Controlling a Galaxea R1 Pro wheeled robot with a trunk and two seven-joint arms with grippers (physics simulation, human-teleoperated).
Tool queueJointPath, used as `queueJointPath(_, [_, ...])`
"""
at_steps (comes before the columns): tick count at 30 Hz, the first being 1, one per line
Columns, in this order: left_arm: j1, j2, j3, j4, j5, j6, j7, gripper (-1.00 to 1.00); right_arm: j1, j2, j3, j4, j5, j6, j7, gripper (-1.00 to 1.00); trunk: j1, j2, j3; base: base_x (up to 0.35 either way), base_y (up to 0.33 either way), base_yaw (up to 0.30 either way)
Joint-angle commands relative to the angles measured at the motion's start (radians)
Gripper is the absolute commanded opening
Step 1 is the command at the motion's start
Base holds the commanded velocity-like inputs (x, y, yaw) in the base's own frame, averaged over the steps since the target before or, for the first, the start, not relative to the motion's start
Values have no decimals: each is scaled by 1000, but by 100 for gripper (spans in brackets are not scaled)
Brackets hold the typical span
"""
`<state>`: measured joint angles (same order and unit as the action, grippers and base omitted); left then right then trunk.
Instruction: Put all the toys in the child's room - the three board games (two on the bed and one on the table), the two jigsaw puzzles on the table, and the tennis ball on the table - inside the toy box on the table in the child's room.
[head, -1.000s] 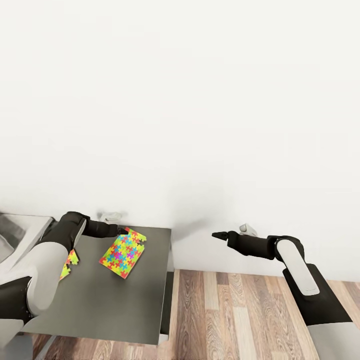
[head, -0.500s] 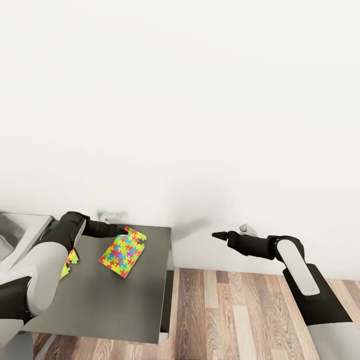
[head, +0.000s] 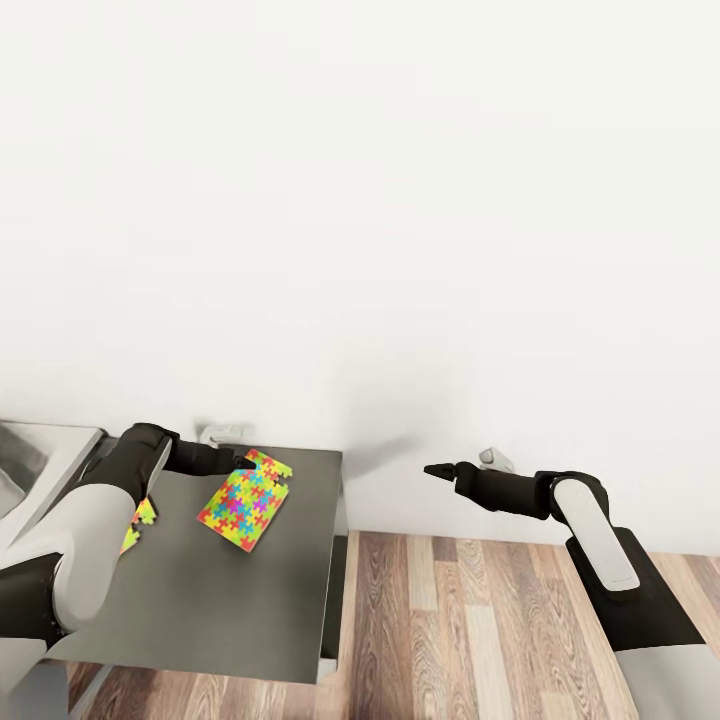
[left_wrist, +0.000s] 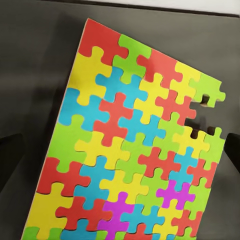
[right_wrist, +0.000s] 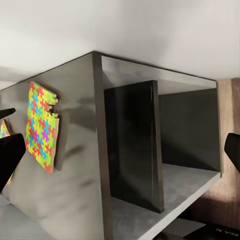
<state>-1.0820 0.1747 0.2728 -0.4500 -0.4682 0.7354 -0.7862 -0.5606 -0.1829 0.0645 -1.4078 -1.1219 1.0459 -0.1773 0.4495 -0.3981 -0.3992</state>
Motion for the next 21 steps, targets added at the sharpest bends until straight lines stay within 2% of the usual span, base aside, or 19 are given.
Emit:
queueJointPath(1, [-1, -1, 8, -1, -10, 5, -8, 100, -1, -1, 1, -1, -10, 1, -11, 100, 1, -2, -2, 0, 0, 0])
queueJointPath(10, [-1, 1, 7, -1, -10, 5, -8, 100, -1, 0, 1, 0, -10, 1, -11, 100, 1, -2, -4, 0, 0, 0])
queueJointPath(21, [-1, 1, 6, -1, -11, 4, -8, 100, -1, 0, 1, 0, -10, 1, -11, 100, 1, -2, -19, 0, 0, 0])
